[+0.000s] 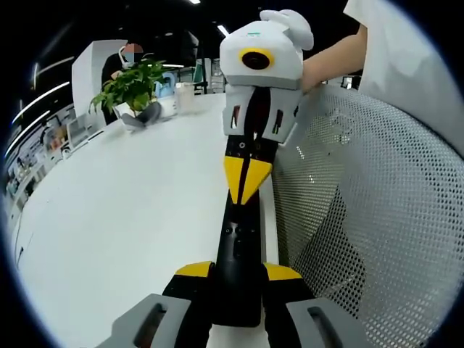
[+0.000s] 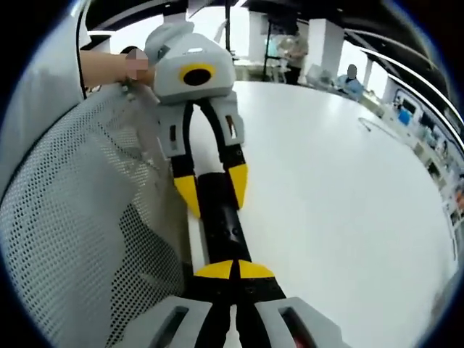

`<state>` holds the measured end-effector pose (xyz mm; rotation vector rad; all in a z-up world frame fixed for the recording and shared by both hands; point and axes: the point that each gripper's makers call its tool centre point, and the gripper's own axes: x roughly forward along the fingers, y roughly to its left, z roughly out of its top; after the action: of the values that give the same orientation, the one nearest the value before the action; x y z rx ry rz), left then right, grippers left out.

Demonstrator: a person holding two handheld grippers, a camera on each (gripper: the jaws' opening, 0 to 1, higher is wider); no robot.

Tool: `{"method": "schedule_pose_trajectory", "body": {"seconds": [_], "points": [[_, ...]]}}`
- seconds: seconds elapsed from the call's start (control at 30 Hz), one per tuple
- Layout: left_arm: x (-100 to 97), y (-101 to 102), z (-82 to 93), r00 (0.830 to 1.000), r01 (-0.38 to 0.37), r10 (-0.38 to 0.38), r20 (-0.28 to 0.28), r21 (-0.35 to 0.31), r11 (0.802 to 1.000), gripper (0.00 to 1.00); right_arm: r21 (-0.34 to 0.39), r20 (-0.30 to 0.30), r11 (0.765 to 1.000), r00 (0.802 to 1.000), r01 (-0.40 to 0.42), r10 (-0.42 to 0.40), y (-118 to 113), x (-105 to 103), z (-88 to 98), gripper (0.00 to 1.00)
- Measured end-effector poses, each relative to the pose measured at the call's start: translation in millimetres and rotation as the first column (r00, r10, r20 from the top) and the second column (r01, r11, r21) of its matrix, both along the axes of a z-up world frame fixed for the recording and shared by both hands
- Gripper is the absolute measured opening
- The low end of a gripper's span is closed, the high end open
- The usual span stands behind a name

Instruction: Press the specified remote control buttons in sequence, fully releasing each button before pressing the next.

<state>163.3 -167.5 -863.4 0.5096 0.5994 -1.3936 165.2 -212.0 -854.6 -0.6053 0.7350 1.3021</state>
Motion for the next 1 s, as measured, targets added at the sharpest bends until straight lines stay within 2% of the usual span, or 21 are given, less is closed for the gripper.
{"method": "schedule_pose_trajectory", "body": {"seconds": [0.17,0.33,0.5,0.73,1.0], "points": [[0.0,0,-0.1,1.0,0.0,0.0,0.0,0.0,1.0,0.25,0.013,-0.009,1.0,1.0,-0.003,0.003,4,0,0.1,0.0],[-0.1,0,0.2,1.0,0.0,0.0,0.0,0.0,1.0,0.25,-0.003,0.0,0.999,0.999,-0.044,0.044,9,-2,-0.2,0.0],[-0.1,0,0.0,1.0,0.001,-0.001,0.001,0.001,1.0,0.25,-0.055,0.009,0.993,0.995,-0.102,0.102,10,-3,-1.1,0.0],[-0.4,0,-0.2,1.0,0.002,-0.002,0.001,0.001,1.0,0.25,-0.128,-0.023,0.983,0.991,-0.133,0.131,11,-3,-2.3,0.0],[-0.7,0,0.3,1.0,0.002,-0.002,0.001,0.001,1.0,0.25,-0.2,-0.052,0.971,0.991,-0.133,0.125,10,-3,-3.5,0.0]]}}
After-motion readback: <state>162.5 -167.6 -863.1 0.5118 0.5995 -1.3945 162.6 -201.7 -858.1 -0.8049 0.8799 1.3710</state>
